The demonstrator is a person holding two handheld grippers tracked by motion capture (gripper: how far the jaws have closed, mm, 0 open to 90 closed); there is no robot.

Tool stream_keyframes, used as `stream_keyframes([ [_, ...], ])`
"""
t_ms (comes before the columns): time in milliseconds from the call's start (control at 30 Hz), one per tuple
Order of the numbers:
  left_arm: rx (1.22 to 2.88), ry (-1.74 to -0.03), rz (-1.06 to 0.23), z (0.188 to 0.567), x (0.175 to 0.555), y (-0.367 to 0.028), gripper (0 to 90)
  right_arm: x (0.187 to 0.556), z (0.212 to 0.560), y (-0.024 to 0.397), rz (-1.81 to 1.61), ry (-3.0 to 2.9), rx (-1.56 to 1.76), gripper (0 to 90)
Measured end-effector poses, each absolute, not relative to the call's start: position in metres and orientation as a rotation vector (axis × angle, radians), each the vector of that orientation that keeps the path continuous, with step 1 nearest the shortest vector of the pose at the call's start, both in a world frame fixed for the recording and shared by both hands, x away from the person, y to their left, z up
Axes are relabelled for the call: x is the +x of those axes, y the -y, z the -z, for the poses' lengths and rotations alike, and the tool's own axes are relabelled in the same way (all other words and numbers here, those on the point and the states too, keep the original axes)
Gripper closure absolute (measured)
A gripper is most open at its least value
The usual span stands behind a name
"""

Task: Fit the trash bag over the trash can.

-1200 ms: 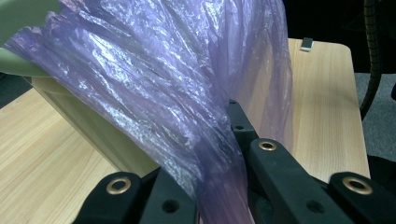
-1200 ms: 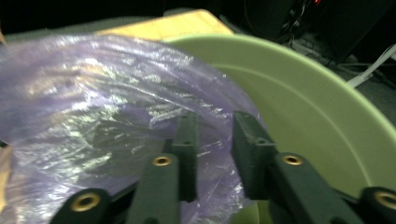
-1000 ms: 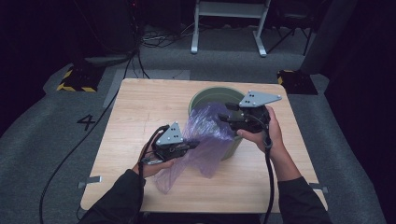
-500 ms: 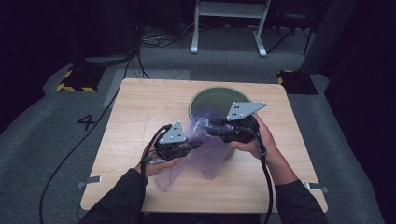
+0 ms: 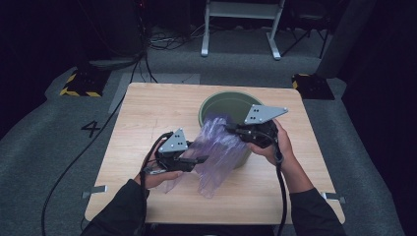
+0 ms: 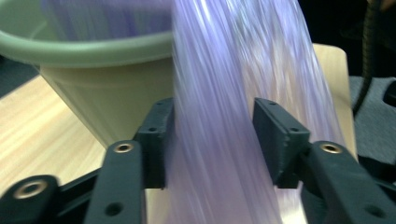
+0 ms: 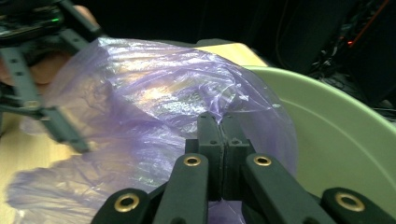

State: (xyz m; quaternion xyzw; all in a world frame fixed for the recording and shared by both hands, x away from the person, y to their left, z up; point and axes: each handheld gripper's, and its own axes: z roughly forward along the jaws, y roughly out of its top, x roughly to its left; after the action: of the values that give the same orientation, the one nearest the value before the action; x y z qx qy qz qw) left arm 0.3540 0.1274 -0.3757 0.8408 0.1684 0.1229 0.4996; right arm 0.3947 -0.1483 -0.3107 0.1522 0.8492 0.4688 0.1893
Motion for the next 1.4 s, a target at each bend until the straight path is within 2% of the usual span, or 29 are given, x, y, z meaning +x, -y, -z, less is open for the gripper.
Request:
stream_keyframes([
  [100,2.057,-0.408,-0.289,0.375,0.349,-0.134,45.8,0.399,0.309,0.154,-1.321,-2.370,0.463,88.8],
  [167,2.080,-0.392,-0.293,0.376,0.346,-0.138,48.6,0.403,0.308,0.157,-1.309,-2.361,0.490,87.5],
  [333,2.116,-0.329,-0.305,0.381,0.341,-0.140,73.2,0.415,0.313,0.163,-1.302,-2.357,0.567,86.9],
  [433,2.108,-0.332,-0.324,0.380,0.340,-0.137,81.3,0.421,0.316,0.162,-1.273,-2.346,0.603,78.0],
  [500,2.084,-0.341,-0.326,0.379,0.340,-0.135,86.1,0.422,0.317,0.161,-1.268,-2.339,0.626,62.1],
  [533,2.073,-0.350,-0.330,0.378,0.340,-0.134,86.8,0.422,0.317,0.161,-1.263,-2.317,0.653,54.4],
  [567,2.066,-0.353,-0.339,0.376,0.340,-0.133,87.4,0.421,0.316,0.161,-1.264,-2.303,0.662,50.5],
  [667,2.031,-0.369,-0.345,0.372,0.340,-0.130,88.2,0.413,0.312,0.166,-1.308,-2.276,0.623,42.5],
  [800,2.016,-0.372,-0.383,0.368,0.339,-0.124,88.5,0.392,0.304,0.170,-1.371,-2.291,0.502,37.2],
  [1033,1.986,-0.393,-0.376,0.368,0.344,-0.122,88.6,0.362,0.302,0.173,-1.468,-2.339,0.333,32.5],
  [1100,1.970,-0.405,-0.374,0.369,0.347,-0.123,88.5,0.357,0.308,0.169,-1.412,-2.370,0.280,32.8],
  [1133,1.967,-0.408,-0.368,0.369,0.349,-0.124,88.5,0.356,0.310,0.166,-1.388,-2.373,0.265,37.2],
  [1200,1.950,-0.417,-0.363,0.369,0.353,-0.125,88.5,0.355,0.314,0.164,-1.357,-2.375,0.234,54.2],
  [1267,1.945,-0.421,-0.357,0.370,0.355,-0.126,88.5,0.356,0.317,0.162,-1.315,-2.373,0.226,67.6],
  [1400,1.930,-0.432,-0.368,0.370,0.358,-0.131,88.4,0.353,0.318,0.167,-1.283,-2.322,0.217,88.0],
])
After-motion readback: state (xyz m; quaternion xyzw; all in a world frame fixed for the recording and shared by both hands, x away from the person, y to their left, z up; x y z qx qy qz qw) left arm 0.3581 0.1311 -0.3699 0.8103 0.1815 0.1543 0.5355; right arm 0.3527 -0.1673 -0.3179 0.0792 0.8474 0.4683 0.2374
